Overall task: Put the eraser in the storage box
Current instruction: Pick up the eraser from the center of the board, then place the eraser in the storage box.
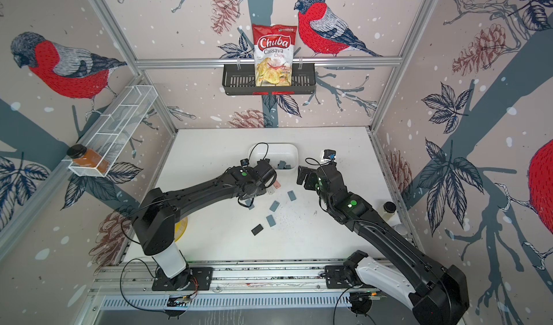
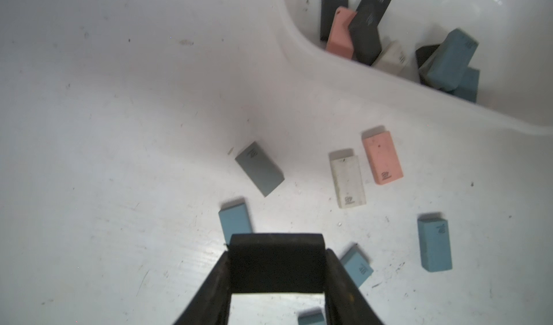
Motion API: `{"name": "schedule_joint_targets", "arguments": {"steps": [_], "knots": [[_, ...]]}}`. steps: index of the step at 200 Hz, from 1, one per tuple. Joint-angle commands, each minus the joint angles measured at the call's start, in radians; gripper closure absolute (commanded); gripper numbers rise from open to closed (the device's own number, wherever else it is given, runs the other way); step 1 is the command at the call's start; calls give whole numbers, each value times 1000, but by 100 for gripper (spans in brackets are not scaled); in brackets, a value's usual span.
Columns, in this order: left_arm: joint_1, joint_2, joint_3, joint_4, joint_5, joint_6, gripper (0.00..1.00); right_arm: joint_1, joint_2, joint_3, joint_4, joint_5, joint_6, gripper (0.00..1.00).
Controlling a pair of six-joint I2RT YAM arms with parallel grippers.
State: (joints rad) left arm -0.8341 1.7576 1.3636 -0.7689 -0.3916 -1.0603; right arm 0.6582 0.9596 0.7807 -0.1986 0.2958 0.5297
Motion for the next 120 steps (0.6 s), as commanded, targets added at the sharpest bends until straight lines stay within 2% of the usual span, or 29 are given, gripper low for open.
{"name": "schedule_joint_targets", "arguments": {"steps": [1, 76, 120], "knots": [[29, 44, 69, 8, -25, 105, 54, -1, -17, -12, -11, 22, 16, 0], [137, 238, 291, 108, -41, 243, 53, -1, -77, -60, -28, 5, 31, 0], [163, 349, 417, 107, 18, 260, 53, -1, -97, -82, -33, -4, 33, 0]]}}
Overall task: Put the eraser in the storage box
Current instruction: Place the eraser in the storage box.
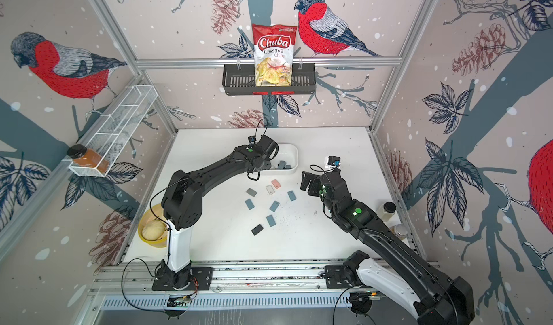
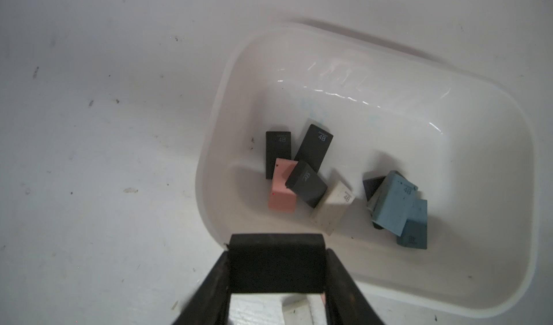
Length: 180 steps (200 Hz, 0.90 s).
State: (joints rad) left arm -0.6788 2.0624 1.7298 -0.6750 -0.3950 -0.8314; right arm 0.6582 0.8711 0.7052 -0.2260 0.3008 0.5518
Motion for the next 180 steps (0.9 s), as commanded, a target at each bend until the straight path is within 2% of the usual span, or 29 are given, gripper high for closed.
{"name": "schedule_joint_targets", "arguments": {"steps": [1, 63, 91, 153, 180], "knots": [[8, 46, 54, 12, 23, 31, 53, 0, -9, -8, -6, -9, 11, 0], [33, 159, 129, -8, 21, 43, 52, 1, -38, -15, -26, -31, 14, 0], [34, 186, 162, -5, -5, 66, 50, 2, -41, -18, -27, -35, 13, 0], [35, 219, 183, 8, 34, 80, 46, 3, -41, -15, -29, -40, 8, 0], [35, 213, 189, 14, 50, 86, 40, 3, -38, -16, -26, -41, 8, 0]]}}
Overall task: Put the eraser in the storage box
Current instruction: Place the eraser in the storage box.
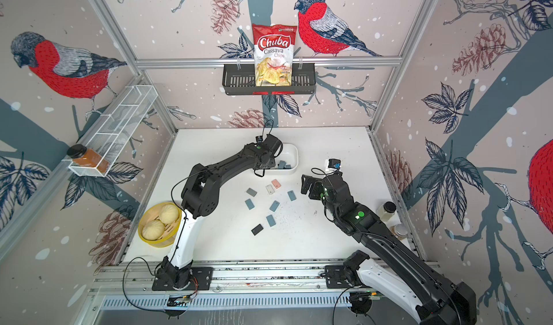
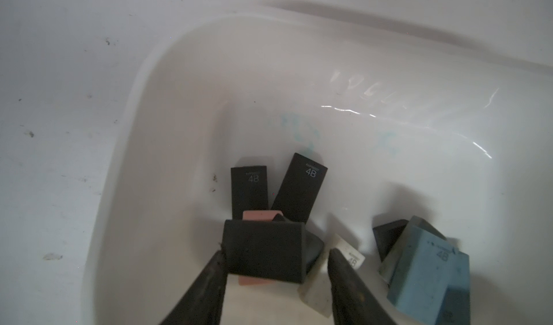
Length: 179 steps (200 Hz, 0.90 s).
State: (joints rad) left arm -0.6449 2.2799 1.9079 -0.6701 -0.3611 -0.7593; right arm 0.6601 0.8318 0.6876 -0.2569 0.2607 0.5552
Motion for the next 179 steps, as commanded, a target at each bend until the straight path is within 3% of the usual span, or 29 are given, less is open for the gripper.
{"name": "schedule_joint_targets", "arguments": {"steps": [1, 54, 115, 179], "knots": [[1, -4, 11, 10, 17, 14, 39, 1, 0, 2, 5, 0, 4, 0], [0, -89, -9, 60, 61, 50, 4, 1, 19, -31, 24, -10, 9, 0], [1, -290, -105, 107, 92, 124, 3, 3, 85, -85, 82, -66, 5, 0], [16, -566, -444, 276, -13, 284, 3, 41, 239, -79, 140, -61, -24, 0]]}}
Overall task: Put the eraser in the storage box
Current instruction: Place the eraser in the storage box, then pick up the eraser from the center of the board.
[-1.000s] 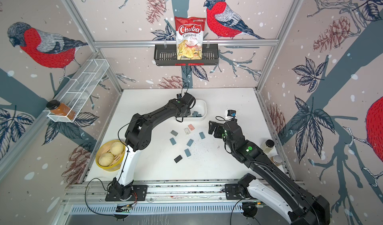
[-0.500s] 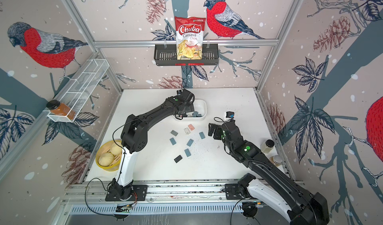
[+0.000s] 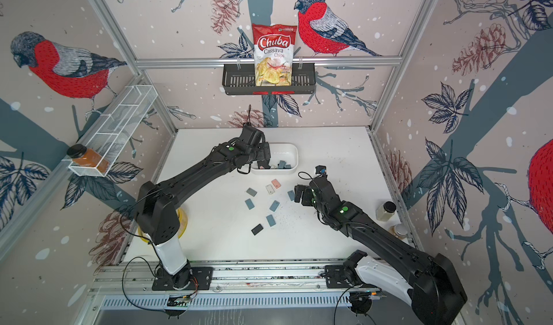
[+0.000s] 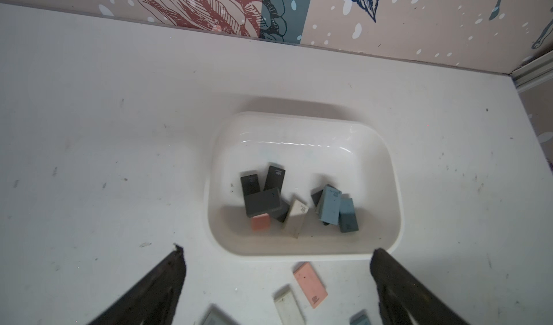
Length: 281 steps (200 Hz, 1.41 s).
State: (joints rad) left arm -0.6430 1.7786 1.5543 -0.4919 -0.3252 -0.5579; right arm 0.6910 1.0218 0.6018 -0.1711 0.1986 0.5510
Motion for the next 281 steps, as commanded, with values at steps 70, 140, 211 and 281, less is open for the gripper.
{"name": "schedule_joint_targets", "arguments": {"steps": [70, 140, 211, 281], "knots": [[92, -214, -387, 324, 46, 59, 3, 14, 318, 121, 32, -8, -53, 0], [108, -215, -384, 292, 48, 50, 3, 27, 524, 199, 40, -3, -72, 10], [155, -193, -366, 265, 99, 29, 3, 37, 616, 237, 32, 21, -89, 29], [164, -188, -359, 249, 104, 22, 3, 63, 667, 253, 32, 30, -95, 37]]}}
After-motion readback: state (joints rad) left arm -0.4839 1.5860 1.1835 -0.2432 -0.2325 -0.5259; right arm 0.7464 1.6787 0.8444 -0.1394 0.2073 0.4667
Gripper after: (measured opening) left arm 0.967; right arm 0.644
